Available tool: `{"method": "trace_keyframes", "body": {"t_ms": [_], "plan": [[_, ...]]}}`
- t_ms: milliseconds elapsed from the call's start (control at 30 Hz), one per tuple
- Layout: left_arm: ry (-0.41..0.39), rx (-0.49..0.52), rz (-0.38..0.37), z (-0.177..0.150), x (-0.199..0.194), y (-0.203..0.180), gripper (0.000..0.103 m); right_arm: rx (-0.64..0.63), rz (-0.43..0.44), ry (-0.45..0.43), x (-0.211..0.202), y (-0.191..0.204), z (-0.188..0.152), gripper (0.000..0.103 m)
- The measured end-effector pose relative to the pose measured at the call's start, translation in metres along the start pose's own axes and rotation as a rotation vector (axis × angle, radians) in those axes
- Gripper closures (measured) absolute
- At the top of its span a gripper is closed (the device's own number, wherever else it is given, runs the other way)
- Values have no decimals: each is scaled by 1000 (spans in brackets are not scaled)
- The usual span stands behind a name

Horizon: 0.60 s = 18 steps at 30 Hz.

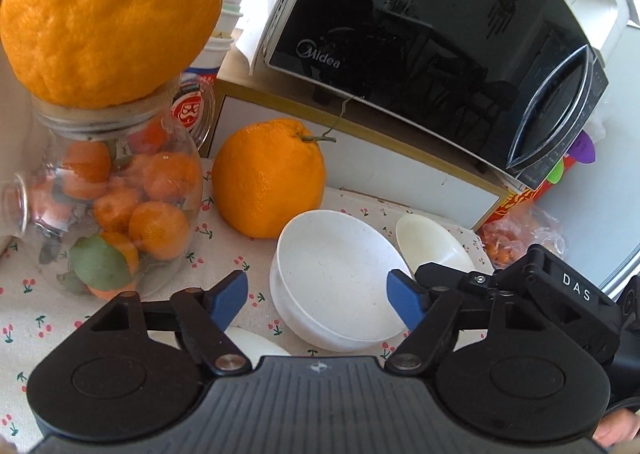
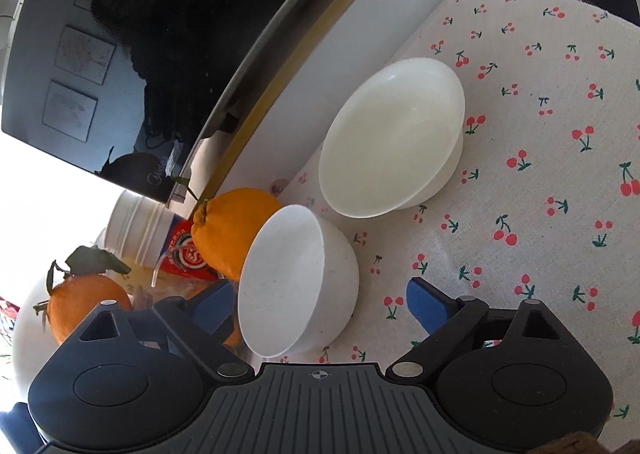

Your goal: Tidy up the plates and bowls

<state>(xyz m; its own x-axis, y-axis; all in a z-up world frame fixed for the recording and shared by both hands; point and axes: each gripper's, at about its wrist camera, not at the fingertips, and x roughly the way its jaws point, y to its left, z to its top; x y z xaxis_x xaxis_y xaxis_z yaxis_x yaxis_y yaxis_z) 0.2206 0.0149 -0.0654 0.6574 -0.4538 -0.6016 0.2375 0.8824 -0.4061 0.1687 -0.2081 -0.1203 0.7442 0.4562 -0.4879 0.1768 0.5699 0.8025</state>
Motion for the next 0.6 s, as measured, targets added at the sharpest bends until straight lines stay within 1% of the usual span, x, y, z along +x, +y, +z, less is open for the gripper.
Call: {"method": "trace_keyframes", "body": {"t_ms": [67,100,133,233,367,467,600], "plan": [[11,-5,3,-1,4,3,42,-3,-2,-1,3,0,-2,19],[15,-8,6,-1,5,4,47,-8,-9,-6,3,0,-3,28],[20,-12,8,-2,6,6,50,-11,-15,-11,4,1,-4,36],[28,-24,6,-3,8,10,60,-12,-17,-14,5,0,-6,46],[30,-27,2,-3,10,11,64,-24,-22,-19,7,1,-8,52],[33,-30,5,-4,11,12,64,-20,-22,-28,9,1,-10,52],[34,-40,16,-3,16,10,63,-39,-40,-33,12,1,-10,52]]}}
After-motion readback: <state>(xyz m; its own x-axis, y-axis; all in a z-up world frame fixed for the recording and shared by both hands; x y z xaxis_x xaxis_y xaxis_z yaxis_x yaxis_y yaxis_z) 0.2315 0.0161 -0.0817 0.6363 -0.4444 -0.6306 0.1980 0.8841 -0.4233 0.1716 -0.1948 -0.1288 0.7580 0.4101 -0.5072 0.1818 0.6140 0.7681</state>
